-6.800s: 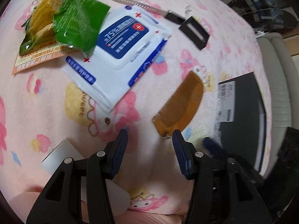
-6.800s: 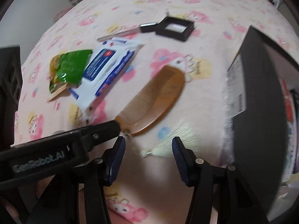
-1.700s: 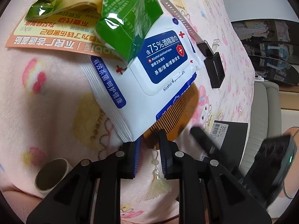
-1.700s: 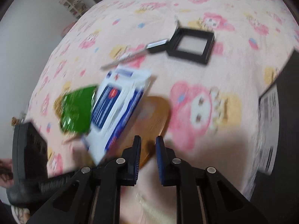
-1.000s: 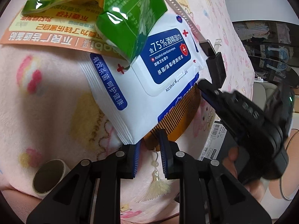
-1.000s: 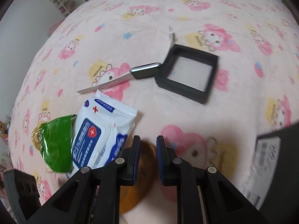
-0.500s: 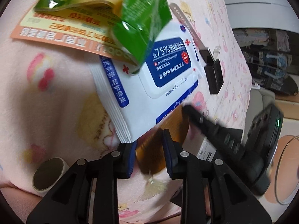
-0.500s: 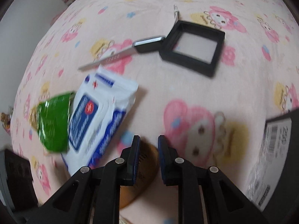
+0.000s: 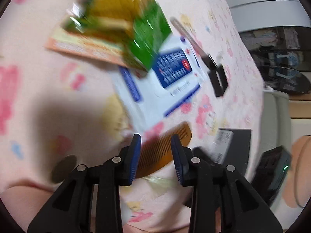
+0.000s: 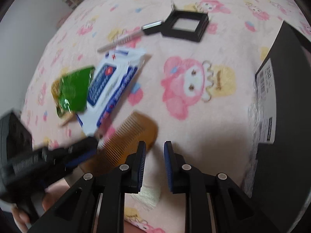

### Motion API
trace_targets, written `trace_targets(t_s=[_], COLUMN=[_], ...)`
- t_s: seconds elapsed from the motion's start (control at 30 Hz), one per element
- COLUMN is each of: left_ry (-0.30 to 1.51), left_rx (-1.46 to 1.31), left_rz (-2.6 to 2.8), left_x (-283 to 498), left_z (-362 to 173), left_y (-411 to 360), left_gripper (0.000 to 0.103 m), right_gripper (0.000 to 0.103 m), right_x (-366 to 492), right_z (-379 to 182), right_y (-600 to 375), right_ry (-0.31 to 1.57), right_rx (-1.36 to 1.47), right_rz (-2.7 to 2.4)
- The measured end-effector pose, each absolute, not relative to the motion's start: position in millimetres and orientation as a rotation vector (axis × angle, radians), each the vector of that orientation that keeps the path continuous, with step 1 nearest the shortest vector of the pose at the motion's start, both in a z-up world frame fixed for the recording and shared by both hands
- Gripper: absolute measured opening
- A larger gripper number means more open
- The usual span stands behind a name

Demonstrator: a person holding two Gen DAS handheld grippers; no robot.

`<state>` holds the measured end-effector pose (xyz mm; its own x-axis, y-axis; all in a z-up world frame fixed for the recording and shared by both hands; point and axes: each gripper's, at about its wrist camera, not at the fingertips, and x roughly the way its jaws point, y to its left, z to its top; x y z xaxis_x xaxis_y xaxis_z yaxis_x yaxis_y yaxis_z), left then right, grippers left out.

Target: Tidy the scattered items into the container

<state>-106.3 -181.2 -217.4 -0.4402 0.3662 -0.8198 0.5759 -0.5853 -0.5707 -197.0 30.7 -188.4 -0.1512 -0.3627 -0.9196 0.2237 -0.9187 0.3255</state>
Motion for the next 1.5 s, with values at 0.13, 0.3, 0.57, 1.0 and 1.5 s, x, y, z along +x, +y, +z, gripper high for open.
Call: trace_targets(t_s=[0.13,0.3,0.57,1.0,1.5], left_ry=[1.368,1.321,1.317,1.309,1.419], left_rx=[1.613,1.681,1.712,1.651,1.669], left_rz=[-2.113,-2.145,-2.130,-2.164,-2.134], left_x=[-101.8,-101.9,-104.4,-97.7,-113.8], left_z=[-223.7,-223.7,-227.7,-215.7,-236.8], left_y=[-182.8,-172.2,-165.9,-167.3,-173.8], left_gripper=[0.040,0.047,0.047,0.047,0.043], right_gripper=[0.020,0.020,0.021,0.021,0.024], right_x=[-214.6,-230.0,-199.2,-174.1,-199.9], right_z=[-190.9,-208.9,-215.0,-182.1,-211.0], right_y=[24.1,22.2,34.9,45.4,48.5], right_ry=[-0.192,-0.198,-0.302,-0.234,-0.277], right_rx=[1.706,1.757,1.773,1.718,1.769], right_rz=[-2.132,-2.103,-1.991,-2.107,-2.077])
